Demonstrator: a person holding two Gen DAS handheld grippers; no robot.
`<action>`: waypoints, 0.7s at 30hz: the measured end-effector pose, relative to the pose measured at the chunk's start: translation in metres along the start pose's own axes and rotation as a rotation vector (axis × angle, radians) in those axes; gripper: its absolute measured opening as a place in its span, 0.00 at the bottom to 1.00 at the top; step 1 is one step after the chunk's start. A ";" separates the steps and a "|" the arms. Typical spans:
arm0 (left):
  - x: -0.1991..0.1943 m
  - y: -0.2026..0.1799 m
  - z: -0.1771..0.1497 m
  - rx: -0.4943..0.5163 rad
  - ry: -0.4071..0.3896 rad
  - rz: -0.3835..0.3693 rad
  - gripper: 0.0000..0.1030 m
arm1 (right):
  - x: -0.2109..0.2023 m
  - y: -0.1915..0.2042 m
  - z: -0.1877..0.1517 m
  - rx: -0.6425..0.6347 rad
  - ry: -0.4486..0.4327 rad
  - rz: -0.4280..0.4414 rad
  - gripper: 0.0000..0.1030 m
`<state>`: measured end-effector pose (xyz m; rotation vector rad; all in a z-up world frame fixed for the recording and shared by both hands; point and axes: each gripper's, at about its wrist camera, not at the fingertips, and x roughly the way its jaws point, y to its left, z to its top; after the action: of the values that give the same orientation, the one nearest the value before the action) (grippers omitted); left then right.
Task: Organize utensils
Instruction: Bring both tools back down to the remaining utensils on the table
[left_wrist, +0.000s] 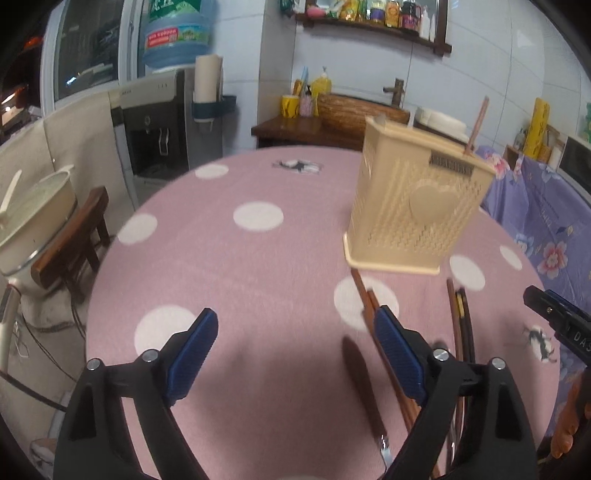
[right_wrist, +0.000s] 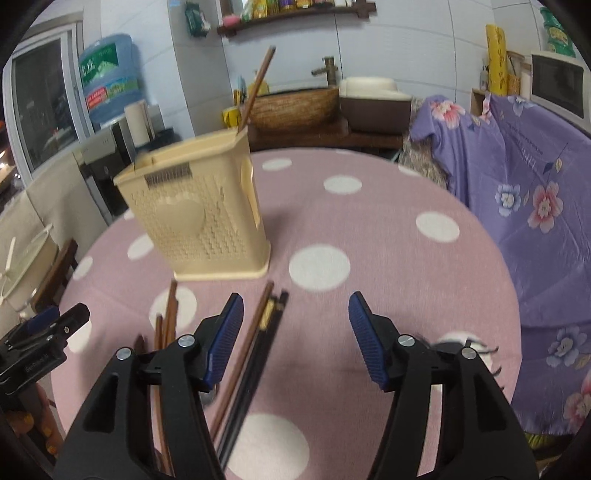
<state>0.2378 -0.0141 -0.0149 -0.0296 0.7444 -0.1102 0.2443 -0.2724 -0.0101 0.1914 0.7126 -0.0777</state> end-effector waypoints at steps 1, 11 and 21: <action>0.003 -0.001 -0.004 0.003 0.016 -0.006 0.77 | 0.003 0.000 -0.006 -0.003 0.014 -0.003 0.58; 0.015 -0.014 -0.034 0.034 0.085 -0.020 0.72 | 0.030 0.013 -0.038 -0.029 0.137 -0.010 0.57; 0.018 -0.017 -0.041 0.037 0.102 -0.021 0.72 | 0.042 0.028 -0.050 -0.073 0.177 -0.050 0.51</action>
<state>0.2218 -0.0330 -0.0564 0.0032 0.8435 -0.1467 0.2473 -0.2352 -0.0706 0.1116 0.8957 -0.0827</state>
